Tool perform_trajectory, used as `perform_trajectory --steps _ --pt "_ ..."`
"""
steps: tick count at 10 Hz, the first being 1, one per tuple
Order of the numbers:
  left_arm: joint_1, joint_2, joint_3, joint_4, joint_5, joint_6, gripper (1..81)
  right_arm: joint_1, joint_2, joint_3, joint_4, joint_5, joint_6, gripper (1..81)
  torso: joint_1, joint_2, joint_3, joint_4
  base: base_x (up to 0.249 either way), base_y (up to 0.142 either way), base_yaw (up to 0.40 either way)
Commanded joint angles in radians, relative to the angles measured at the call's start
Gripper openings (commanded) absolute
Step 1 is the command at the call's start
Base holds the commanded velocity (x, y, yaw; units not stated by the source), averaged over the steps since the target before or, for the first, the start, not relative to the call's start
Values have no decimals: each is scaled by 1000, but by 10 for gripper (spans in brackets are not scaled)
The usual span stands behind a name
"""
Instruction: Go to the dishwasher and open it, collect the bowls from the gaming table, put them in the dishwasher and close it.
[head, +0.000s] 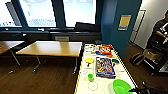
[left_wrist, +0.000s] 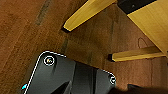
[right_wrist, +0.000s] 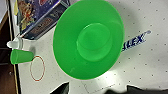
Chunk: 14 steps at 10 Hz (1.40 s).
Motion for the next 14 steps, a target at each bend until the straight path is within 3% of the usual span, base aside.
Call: perform_trajectory --steps 1,4,11,14 --pt "-57 -30 12 8 38 -1 811 50 33 -49 18 -19 -9 811 0 0 0 0 0 0 0" --pt "-57 -8 -24 8 39 -1 811 53 59 -108 74 -5 4 811 0 0 0 0 0 0 0" --pt "-57 1 -44 5 48 -1 811 140 62 -262 203 -54 4 811 0 0 0 0 0 0 0" --pt "-55 3 -45 5 48 -1 811 159 70 -365 295 -77 4 811 0 0 0 0 0 0 0"
